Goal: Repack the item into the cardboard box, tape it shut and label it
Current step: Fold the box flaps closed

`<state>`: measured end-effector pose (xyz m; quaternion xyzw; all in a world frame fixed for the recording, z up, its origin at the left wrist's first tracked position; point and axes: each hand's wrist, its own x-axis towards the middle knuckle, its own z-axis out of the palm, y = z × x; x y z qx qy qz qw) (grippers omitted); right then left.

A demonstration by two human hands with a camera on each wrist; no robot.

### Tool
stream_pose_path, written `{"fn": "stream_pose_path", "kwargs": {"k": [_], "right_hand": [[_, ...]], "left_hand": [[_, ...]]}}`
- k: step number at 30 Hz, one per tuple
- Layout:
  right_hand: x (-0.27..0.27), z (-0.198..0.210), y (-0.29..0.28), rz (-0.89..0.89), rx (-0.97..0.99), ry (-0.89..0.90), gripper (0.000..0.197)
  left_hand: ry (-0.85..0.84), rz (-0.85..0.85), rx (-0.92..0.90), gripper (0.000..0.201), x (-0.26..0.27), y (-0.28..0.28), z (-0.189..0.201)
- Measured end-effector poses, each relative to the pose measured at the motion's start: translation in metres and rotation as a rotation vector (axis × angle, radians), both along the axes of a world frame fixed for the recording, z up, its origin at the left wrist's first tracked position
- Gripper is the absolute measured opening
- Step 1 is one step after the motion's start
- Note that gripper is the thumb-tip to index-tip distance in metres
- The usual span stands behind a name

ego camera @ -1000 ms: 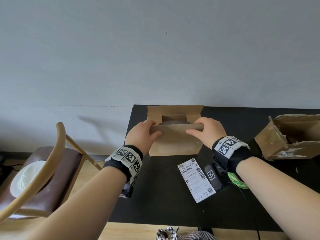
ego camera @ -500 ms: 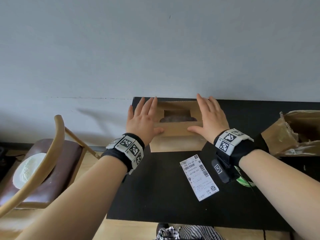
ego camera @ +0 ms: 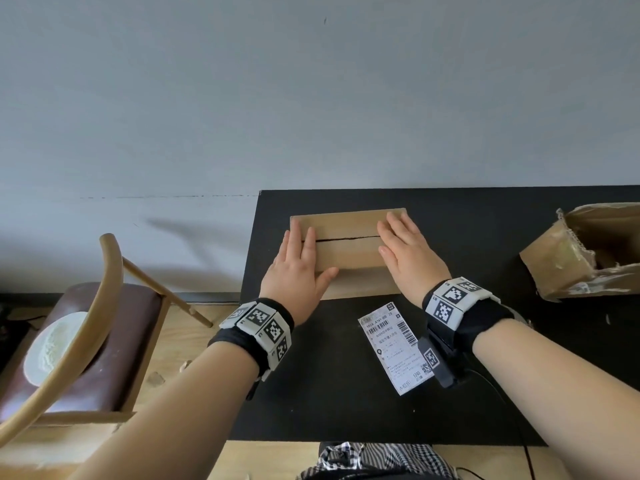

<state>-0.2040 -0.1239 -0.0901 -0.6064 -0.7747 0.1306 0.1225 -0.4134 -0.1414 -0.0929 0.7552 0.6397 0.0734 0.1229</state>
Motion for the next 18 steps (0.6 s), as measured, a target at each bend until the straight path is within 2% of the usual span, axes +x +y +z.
{"fn": "stream_pose_path", "kwargs": {"k": [6, 13, 18], "right_hand": [[0.010, -0.001, 0.008, 0.014, -0.060, -0.021, 0.051], [0.038, -0.001, 0.026, -0.051, -0.049, -0.007, 0.049], [0.065, 0.002, 0.040, -0.074, -0.052, -0.118, 0.052]], "left_hand": [[0.011, -0.025, -0.001, 0.076, 0.003, 0.012, -0.001], [-0.021, -0.071, -0.009, 0.072, 0.034, 0.038, -0.001], [-0.027, -0.108, -0.009, 0.066, 0.060, 0.058, -0.002]]}}
